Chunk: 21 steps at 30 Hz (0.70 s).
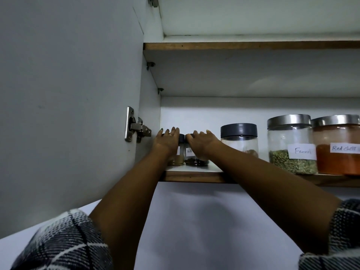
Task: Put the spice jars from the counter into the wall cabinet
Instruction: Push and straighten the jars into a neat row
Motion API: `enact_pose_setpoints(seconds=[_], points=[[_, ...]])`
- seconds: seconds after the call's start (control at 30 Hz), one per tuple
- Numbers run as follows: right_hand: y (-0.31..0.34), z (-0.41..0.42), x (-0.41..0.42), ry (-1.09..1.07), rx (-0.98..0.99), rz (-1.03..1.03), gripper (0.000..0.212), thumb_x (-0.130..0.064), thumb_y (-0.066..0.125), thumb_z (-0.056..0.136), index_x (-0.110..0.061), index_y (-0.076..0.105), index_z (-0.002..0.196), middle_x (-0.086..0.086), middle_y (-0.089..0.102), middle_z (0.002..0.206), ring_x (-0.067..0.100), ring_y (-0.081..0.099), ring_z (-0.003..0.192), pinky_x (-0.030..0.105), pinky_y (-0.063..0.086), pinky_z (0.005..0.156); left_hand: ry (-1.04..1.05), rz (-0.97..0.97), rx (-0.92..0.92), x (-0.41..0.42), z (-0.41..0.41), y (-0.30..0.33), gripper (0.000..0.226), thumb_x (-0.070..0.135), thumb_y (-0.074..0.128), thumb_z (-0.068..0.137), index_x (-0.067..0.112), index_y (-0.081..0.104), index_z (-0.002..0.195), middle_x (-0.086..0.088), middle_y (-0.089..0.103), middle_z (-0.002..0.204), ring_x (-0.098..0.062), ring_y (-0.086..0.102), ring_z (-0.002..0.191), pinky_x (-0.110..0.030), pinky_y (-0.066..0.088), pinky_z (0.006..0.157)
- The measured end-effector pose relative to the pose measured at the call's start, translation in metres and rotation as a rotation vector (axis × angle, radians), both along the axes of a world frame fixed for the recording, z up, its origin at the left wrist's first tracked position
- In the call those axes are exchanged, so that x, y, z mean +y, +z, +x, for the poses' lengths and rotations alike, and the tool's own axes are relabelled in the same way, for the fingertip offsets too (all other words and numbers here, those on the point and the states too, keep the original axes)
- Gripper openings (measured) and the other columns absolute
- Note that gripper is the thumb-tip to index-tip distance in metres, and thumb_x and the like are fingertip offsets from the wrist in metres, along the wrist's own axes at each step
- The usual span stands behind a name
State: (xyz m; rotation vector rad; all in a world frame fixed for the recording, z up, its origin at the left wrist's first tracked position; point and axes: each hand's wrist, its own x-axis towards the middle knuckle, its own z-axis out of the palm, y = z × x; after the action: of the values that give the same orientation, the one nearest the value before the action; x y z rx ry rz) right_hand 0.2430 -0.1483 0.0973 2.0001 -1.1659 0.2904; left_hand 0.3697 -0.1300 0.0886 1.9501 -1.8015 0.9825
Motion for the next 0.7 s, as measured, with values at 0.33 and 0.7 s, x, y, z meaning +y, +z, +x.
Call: enact_pose_setpoints(seconds=[0.33, 0.7], points=[[0.038, -0.051, 0.06, 0.437, 0.132, -0.437, 0.028, -0.016, 0.045, 0.091, -0.006, 0.056, 0.115, 0.016, 0.064, 0.108, 0.033, 0.061, 0.095, 0.041, 0.049, 0.079, -0.474, -0.568, 0.181, 0.049, -0.037, 0.009, 0.02, 0.012, 0.042, 0.091, 0.011, 0.054, 0.108, -0.01, 0.065, 0.097, -0.028, 0.059, 0.081, -0.036, 0.047, 0.064], [0.058, -0.166, 0.11, 0.285, -0.072, -0.499, 0.015, -0.001, 0.046, 0.083, -0.006, 0.059, 0.087, 0.014, 0.062, 0.085, 0.032, 0.055, 0.07, 0.029, 0.028, 0.053, -0.671, -0.398, 0.14, 0.091, -0.12, 0.032, 0.029, 0.023, 0.043, 0.097, 0.02, 0.061, 0.119, -0.001, 0.062, 0.126, -0.022, 0.059, 0.111, -0.033, 0.046, 0.086]])
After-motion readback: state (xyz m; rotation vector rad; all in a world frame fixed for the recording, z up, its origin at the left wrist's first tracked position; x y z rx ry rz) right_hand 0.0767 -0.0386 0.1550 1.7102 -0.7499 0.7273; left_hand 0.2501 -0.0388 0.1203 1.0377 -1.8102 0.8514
